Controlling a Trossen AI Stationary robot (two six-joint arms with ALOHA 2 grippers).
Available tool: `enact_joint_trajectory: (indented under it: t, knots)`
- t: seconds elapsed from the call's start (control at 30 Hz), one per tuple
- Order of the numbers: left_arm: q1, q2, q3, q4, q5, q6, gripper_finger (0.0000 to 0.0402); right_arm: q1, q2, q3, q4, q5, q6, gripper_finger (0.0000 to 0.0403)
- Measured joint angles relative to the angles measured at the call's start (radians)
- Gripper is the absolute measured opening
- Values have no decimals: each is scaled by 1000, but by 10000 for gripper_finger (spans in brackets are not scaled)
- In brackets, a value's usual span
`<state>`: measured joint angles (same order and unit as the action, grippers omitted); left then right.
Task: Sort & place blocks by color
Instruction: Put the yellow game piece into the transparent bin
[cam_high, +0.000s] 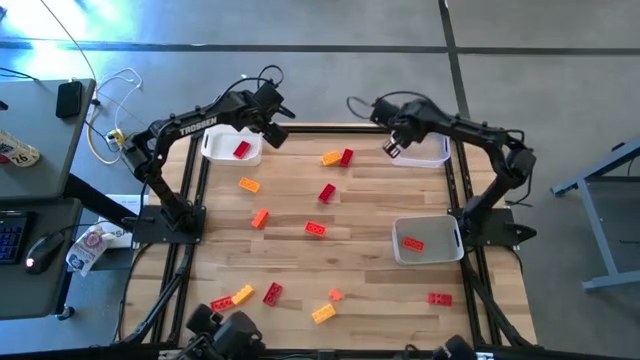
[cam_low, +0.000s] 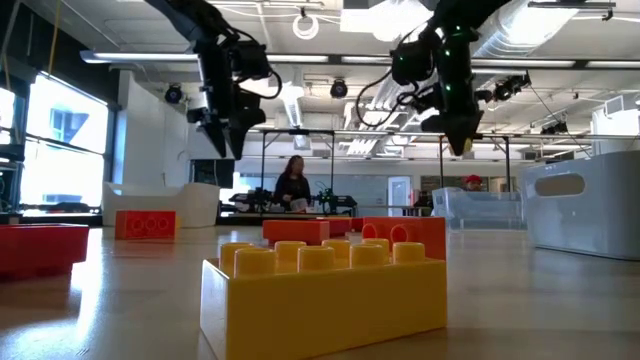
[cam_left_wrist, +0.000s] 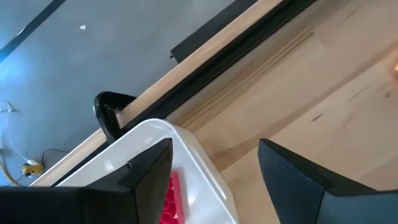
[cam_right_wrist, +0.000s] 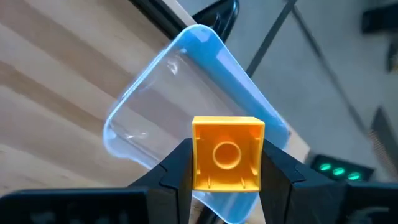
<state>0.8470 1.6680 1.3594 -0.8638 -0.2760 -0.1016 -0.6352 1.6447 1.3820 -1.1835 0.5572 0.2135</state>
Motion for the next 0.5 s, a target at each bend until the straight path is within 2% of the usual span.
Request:
enact_joint_trajectory:
  t: [0.4,0.5]
  knots:
    - [-31,0,0,4,5,75,223,-209,1,-121,183,-348,-71,109]
    - [-41,0,0,-26,25,70,223,-237,1,-171,239,-401,-87,109]
